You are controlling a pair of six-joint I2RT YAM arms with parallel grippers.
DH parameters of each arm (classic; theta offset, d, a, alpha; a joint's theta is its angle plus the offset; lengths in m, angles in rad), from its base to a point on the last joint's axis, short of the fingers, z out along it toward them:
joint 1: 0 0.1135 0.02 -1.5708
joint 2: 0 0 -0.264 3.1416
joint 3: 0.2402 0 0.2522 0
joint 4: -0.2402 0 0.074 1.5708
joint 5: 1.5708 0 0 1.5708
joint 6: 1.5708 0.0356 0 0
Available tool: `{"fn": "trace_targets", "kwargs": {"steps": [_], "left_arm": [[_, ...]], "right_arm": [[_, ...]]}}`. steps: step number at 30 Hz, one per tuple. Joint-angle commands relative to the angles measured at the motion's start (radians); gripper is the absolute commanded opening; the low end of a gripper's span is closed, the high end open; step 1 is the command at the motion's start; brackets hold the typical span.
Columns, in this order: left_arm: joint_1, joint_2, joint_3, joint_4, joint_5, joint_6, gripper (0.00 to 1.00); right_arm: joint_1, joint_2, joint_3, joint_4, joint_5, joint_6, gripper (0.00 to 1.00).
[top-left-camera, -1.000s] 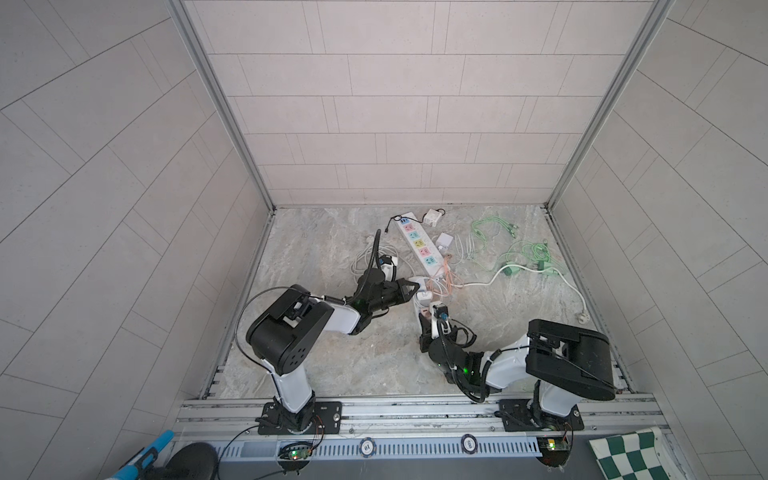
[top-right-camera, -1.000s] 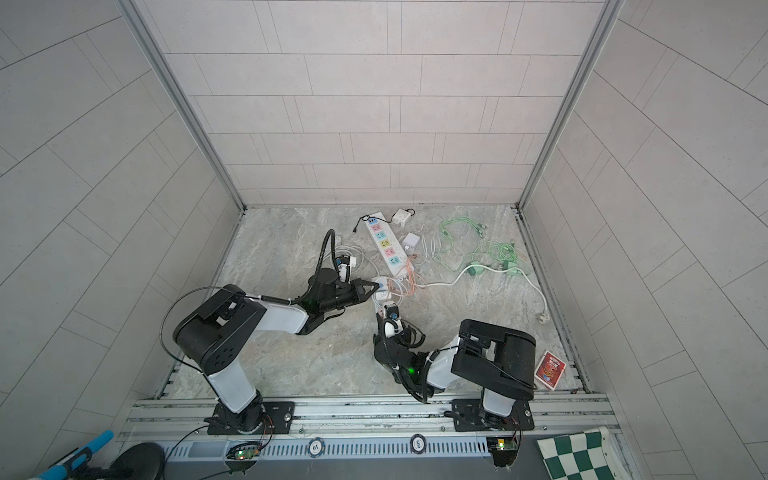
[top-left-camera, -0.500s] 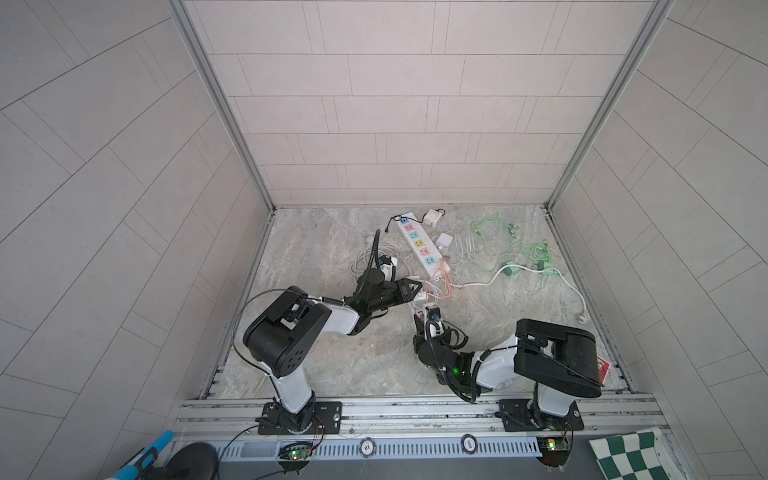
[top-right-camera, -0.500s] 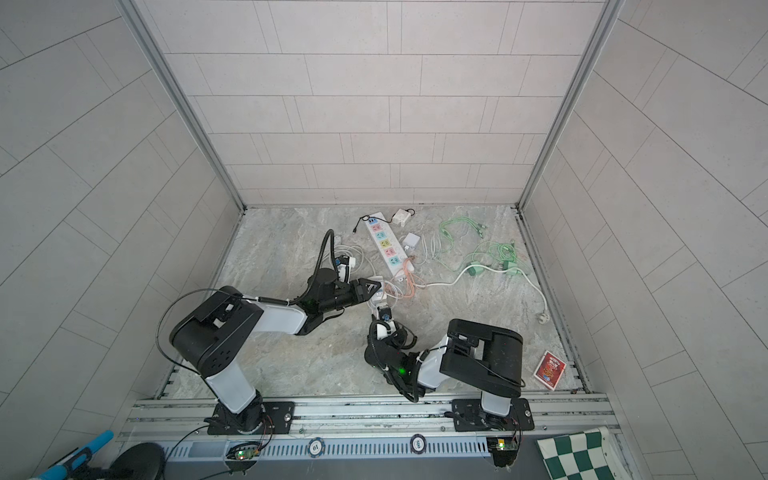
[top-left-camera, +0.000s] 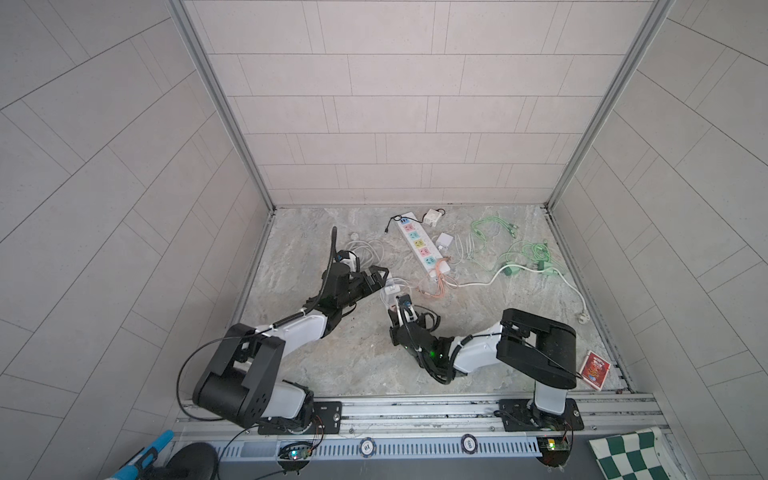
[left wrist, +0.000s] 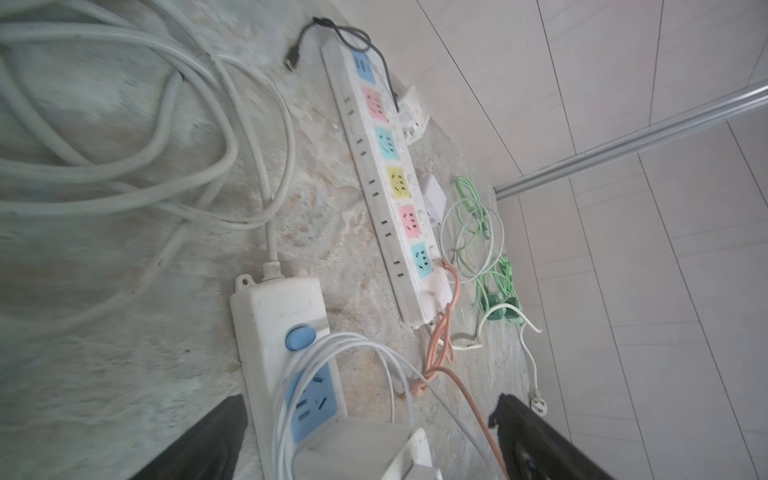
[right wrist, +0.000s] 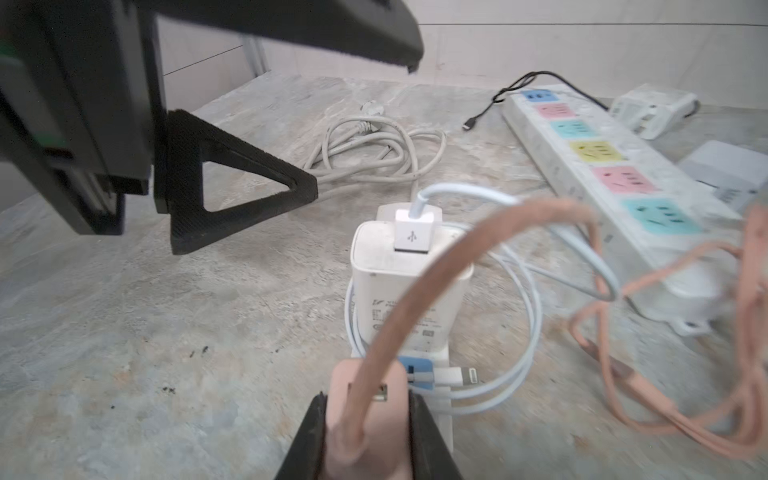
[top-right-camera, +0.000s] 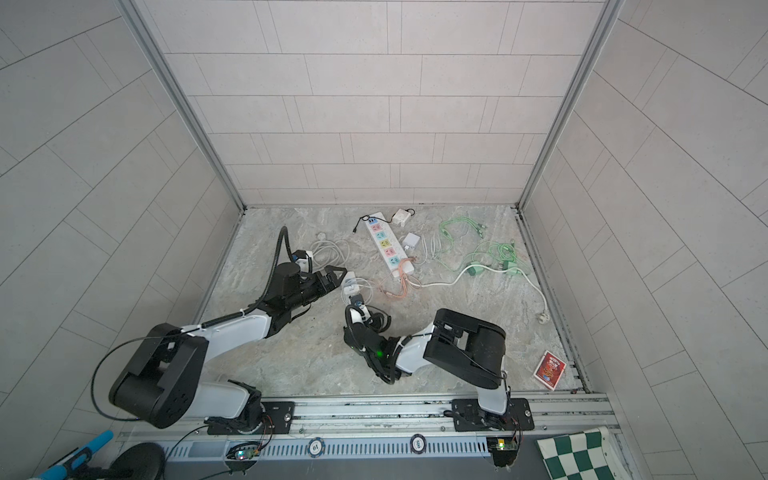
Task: Insert the plug
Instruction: 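Push the pink charger down into the blue socket with the right gripper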
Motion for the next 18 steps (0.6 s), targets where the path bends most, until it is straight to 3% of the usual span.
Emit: {"fn": "trace_targets", "kwargs": {"steps": [1,6,11,18], "left_arm": [[0.041,-0.138,-0.029,-0.197,-0.118,0.029,1.00],[0.082,-0.353,-0.043,-0.394,-0.250,0.053,1.00],[0.096,-0.512,-0.038,-0.547,-0.311,0.067,1.00],[0.106,-0.674,-0.052,-0.691,-0.362,0.077,1.00]], "right_arm": [[-0.014,0.087,0.014,-0.254,-0.282,-0.049,0.00],[-0.030,0.135,0.151,-0.407,-0.421,-0.098,0.00],[-0.040,0.198,0.274,-0.521,-0.434,-0.102,0.00],[-0.085,0.259,0.381,-0.518,-0.484,-0.153,0.03]]}}
